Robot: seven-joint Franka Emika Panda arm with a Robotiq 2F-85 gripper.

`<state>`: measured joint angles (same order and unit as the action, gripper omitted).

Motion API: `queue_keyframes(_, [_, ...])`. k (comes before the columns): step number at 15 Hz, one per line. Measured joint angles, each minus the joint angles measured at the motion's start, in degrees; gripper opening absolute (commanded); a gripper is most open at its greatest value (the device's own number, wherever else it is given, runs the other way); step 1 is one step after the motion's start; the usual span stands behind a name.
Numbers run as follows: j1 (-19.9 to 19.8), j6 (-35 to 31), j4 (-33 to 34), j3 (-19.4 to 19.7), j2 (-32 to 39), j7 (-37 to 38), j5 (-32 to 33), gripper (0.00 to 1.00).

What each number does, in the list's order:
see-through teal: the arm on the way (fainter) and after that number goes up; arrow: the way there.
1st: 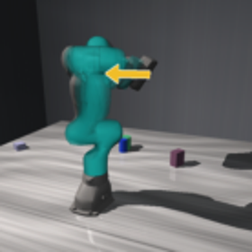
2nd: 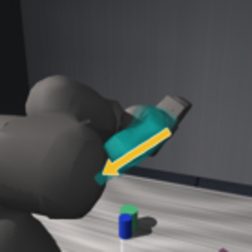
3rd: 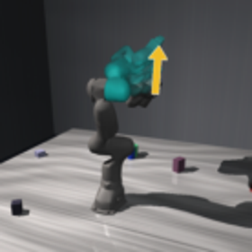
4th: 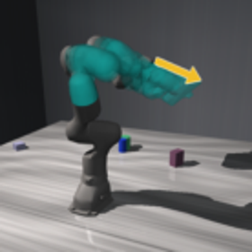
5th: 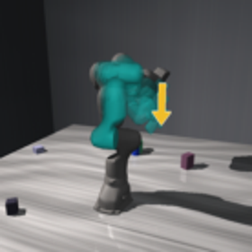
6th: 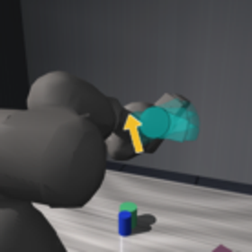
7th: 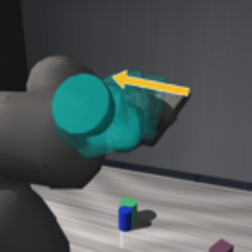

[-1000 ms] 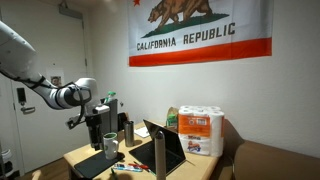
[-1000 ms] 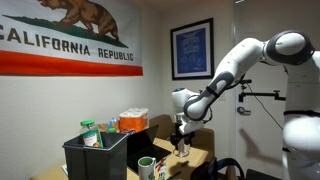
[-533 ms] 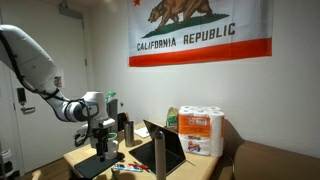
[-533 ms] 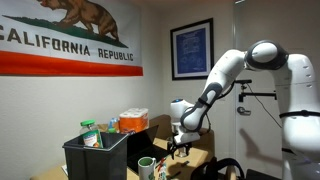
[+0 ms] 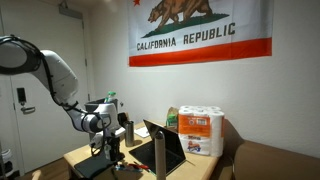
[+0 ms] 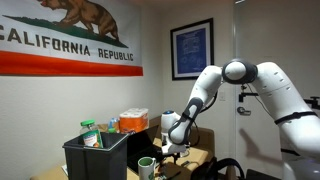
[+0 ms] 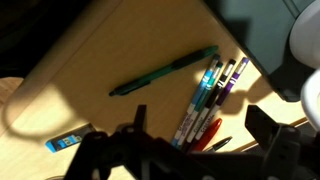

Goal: Put the pen in the mug cup

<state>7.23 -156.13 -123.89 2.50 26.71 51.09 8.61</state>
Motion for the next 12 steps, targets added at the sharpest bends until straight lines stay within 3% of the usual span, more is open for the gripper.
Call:
queue_keyframes(5, [3.3,0.0,6.1,3.5,6.8,0.0,-2.9,1.0])
queue_keyframes(6, [3.6,0.0,6.8,3.8,7.9,0.0,-3.5,0.96])
queue_keyframes(7, [3.9,0.0,7.4,4.1,8.8,0.0,-4.0,0.74])
queue_keyframes(9, [4.5,0.0,8.2,4.6,10.3,0.0,-4.8,0.69])
queue_keyframes(12, [5.6,-0.1,8.8,5.8,11.5,0.2,-5.5,0.46])
